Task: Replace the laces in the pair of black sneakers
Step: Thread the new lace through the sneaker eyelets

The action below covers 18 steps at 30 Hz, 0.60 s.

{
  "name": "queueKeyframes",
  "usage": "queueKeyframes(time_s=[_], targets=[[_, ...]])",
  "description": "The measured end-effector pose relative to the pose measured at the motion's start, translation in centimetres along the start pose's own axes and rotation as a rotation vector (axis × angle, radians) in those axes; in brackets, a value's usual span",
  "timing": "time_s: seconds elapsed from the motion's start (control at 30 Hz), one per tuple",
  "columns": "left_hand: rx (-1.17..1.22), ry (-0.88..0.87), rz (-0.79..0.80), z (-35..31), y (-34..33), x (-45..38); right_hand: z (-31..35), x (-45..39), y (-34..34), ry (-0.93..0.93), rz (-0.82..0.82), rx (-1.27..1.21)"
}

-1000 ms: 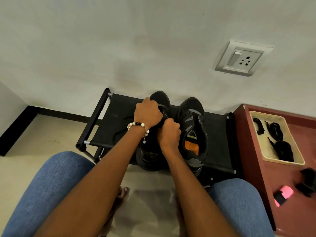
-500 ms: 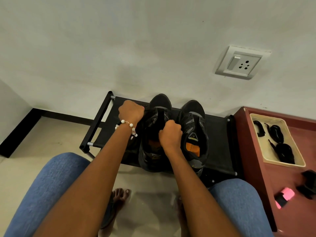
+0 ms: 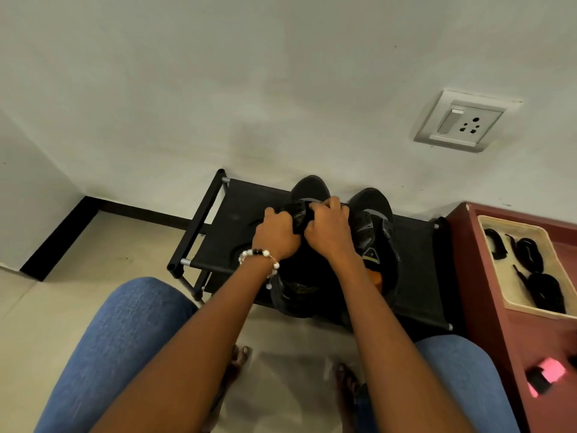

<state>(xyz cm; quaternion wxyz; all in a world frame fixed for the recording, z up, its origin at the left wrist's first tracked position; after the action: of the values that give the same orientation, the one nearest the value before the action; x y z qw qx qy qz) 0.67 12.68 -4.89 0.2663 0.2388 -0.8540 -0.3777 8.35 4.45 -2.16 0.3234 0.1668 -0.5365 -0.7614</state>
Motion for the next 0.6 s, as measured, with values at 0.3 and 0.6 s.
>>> queueKeyframes(time_s=[0.3, 0.6], targets=[[0.07, 0.019, -0.326, 0.6, -0.1, 1.4, 0.1, -0.5, -1.1, 0.095, -0.044, 0.222], [0.067, 0.075, -0.411, 0.4, -0.3, 2.0, -1.7, -1.4, -1.1, -0.062, -0.149, -0.191]])
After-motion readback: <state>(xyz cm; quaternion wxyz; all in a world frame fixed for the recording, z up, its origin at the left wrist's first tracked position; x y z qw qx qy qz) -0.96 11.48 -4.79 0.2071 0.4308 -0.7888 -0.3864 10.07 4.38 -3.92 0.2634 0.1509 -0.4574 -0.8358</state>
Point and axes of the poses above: each hand's wrist, its own x-axis away from the middle knuckle, its own y-axis out of the back of the hand, z = x × y, the point moved 6 cm from there along -x, towards the middle knuckle, and after that the axes turned 4 degrees about x, right-handed, at the moved point
